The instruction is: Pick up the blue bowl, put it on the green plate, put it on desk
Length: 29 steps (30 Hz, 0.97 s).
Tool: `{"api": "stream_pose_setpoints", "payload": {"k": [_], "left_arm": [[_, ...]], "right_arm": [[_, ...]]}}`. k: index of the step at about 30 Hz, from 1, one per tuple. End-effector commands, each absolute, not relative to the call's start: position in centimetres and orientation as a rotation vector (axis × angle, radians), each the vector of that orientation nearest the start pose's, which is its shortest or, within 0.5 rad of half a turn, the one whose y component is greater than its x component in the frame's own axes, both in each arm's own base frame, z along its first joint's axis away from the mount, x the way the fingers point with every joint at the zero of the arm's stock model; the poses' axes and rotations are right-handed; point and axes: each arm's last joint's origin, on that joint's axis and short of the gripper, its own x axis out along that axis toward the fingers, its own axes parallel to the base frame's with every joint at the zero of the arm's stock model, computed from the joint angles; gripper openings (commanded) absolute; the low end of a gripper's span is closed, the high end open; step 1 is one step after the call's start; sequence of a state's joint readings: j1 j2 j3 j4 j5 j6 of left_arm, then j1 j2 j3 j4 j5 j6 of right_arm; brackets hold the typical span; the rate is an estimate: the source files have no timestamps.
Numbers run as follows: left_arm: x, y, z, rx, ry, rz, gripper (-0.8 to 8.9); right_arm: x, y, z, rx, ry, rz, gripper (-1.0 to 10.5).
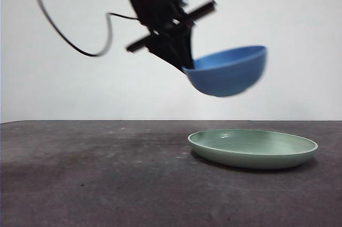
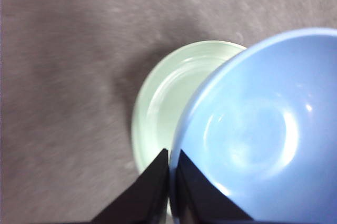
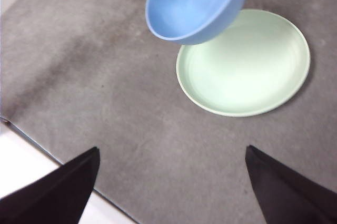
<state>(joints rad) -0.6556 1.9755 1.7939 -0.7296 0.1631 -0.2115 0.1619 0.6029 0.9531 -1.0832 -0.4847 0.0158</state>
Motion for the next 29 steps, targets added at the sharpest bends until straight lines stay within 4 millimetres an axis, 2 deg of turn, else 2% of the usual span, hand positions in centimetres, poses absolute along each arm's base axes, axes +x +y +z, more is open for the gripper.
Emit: {"api": "stream_pose_setpoints", "payload": {"k": [1, 5, 9, 18, 24, 26, 29], "left_arm": [[35.3, -29.0, 27.3, 0.046, 1.0, -0.674, 0.1], [36.5, -31.0, 25.2, 0.073, 1.035, -0.668, 0.1], [37.5, -32.0, 23.3, 0.085, 1.071, -0.659, 0.1], [37.9, -32.4, 20.3, 0.114, 1.158, -0.636, 0.1], [37.6, -32.6, 19.7, 0.128, 1.186, -0.634, 0.12], [37.5, -32.7, 19.7, 0.131, 1.188, -0.637, 0.57], [37.4, -32.7, 19.7, 0.135, 1.196, -0.635, 1.91]], "right_arm": [[7.4, 2.5, 33.8, 0.134, 0.728, 0.592, 4.4], [6.8, 2.4, 33.9, 0.133, 0.729, 0.589, 4.4], [6.5, 2.4, 33.9, 0.134, 0.732, 0.589, 4.4], [6.4, 2.3, 33.8, 0.128, 0.744, 0.569, 4.4], [6.4, 2.3, 33.8, 0.127, 0.744, 0.568, 4.4], [6.4, 2.3, 33.8, 0.127, 0.744, 0.567, 4.4], [6.4, 2.3, 33.8, 0.127, 0.744, 0.567, 4.4]]}}
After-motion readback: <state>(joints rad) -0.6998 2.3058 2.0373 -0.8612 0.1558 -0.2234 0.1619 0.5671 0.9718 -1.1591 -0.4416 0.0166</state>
